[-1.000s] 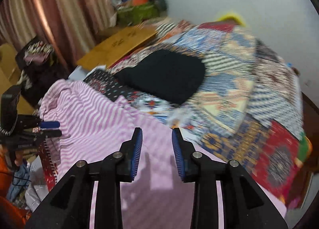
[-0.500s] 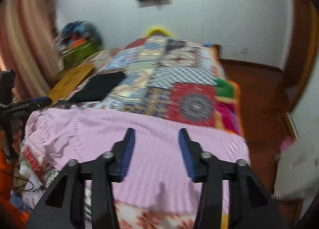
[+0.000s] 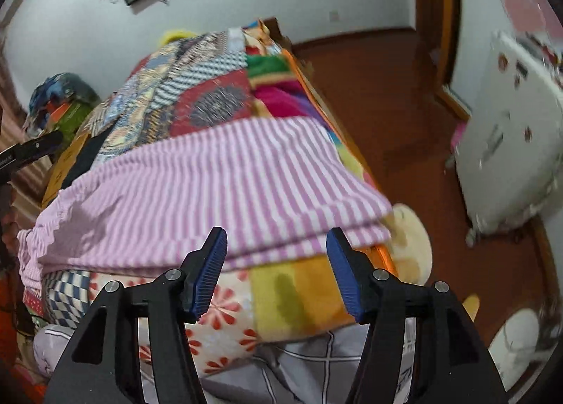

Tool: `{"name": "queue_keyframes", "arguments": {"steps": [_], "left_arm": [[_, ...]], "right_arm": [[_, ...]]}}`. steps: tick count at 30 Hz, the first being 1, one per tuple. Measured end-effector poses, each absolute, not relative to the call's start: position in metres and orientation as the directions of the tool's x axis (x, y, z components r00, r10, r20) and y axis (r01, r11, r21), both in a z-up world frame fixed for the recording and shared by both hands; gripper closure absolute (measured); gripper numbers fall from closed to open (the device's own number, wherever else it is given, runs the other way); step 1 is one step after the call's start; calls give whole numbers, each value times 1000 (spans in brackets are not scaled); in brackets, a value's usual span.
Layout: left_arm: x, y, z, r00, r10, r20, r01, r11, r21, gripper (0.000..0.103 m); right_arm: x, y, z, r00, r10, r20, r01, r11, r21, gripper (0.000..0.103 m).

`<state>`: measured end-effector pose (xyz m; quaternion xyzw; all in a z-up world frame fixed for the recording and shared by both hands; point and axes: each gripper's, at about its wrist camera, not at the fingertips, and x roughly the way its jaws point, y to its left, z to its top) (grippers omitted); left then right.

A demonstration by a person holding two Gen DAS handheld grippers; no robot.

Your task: Fold towel

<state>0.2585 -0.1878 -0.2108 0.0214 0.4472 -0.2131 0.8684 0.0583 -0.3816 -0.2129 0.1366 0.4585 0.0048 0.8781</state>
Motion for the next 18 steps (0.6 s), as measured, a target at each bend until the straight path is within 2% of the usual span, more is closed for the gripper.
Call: {"name": "queue_keyframes", "arguments": {"steps": [9,13,16,18], "left_arm": [[293,-252,-277,311,-349,-884,426,883,-199,29],[295,-265,-307,207,-336,-919,431,874,-223,29],[293,-269,-315,204,-311,-928,445,874,-195,29],[290,-272,-316,209,-304,-929,461,869,-181,25]], "right_arm": [[55,-395,-262,503,258,-825,194,896,399,48],[55,-401,-266,531,283,-798,206,871,446,42],[57,-407,-263,554,293,-780,212,856,472,42],[58,-411,-262,572,294,-766,214,848,485,41]]}}
